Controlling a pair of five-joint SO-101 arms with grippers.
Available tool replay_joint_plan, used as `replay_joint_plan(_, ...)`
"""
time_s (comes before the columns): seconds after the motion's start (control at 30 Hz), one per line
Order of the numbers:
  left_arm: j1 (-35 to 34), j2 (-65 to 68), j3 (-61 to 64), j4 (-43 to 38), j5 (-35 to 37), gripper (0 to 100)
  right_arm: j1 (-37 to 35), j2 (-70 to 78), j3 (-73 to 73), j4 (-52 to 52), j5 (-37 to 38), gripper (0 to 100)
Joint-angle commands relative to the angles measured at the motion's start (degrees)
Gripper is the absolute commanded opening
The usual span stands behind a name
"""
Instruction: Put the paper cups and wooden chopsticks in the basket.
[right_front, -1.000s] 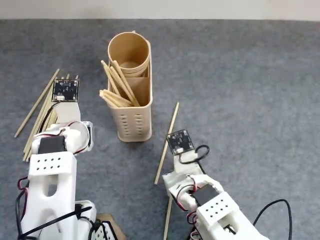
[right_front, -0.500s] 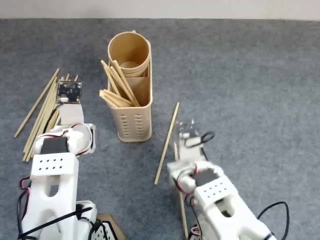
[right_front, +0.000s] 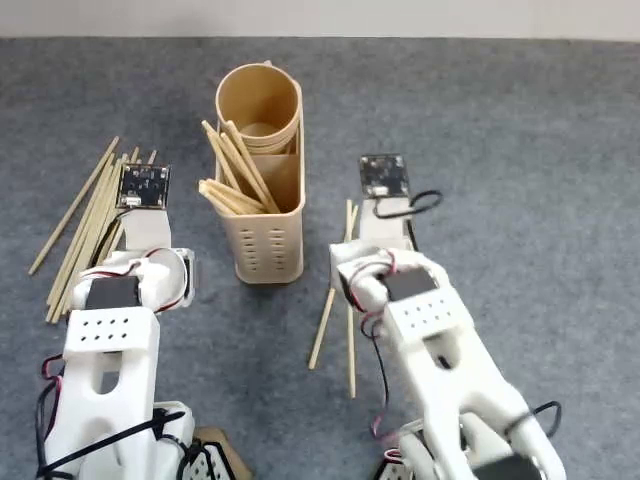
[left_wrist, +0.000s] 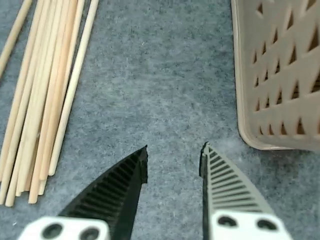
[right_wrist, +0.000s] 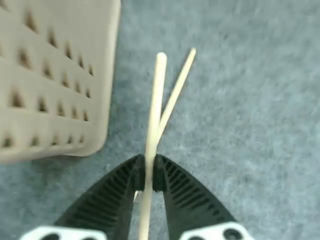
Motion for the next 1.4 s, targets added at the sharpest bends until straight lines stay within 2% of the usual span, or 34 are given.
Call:
replay_joint_plan(0.0, 0.66, -1.54, -0.31, -0.79, 0.53, 20, -0.57, 6.81, -5.05, -0.57, -0.62, 0.5)
replay_joint_plan(0.1, 0.66, -1.54, -0.31, -0.79, 0.53, 20, -0.48, 10.77, -6.64, -1.63, -0.62, 0.5)
replay_joint_plan(0.33, 0.66, -1.54, -0.31, -0.7, 0.44, 20, -0.4, 17.27, -6.81, -12.44, -0.62, 0.9)
replay_joint_plan(0.47, 0.66, -1.63, -0.31, -0.7, 0.35, 20, -0.4, 20.53, -7.25, -13.67, -0.62, 2.6)
replay_joint_plan(0.53, 0.66, -1.63, -0.31, -0.62, 0.35, 20, -0.22, 22.29, -7.25, -13.67, -0.7, 8.4)
replay_joint_plan(0.7, 0.66, -1.63, -0.31, -0.53, 0.35, 20, 0.48, 25.63, -7.25, -13.67, -8.53, 27.2)
replay_joint_plan(0.8, 0.66, -1.63, -0.31, -0.53, 0.35, 20, 0.48, 25.71, -7.25, -13.67, -7.91, 32.0)
replay_joint_plan(0.87, 0.66, -1.63, -0.31, -0.53, 0.44, 20, 0.48, 25.98, -7.25, -13.58, -6.51, 30.4)
replay_joint_plan(0.93, 0.66, -1.63, -0.31, -0.53, 0.44, 20, 0.48, 26.07, -7.16, -13.41, -5.8, 24.4)
replay_joint_plan(1.07, 0.66, -1.63, -0.31, -0.53, 0.44, 20, 0.48, 26.07, -6.73, -13.32, -5.89, 1.8)
replay_joint_plan(1.13, 0.66, -1.63, -0.31, -0.53, 0.44, 20, 0.48, 26.07, -6.73, -12.97, -5.89, 1.6)
replay_joint_plan(1.27, 0.75, -1.63, -0.31, -0.53, 0.44, 20, 0.48, 25.98, -7.25, -4.09, -5.8, 0.4)
replay_joint_plan(1.37, 0.75, -1.63, -0.31, -0.53, 0.44, 20, 0.57, 25.71, -7.25, -2.07, -5.8, 0.5)
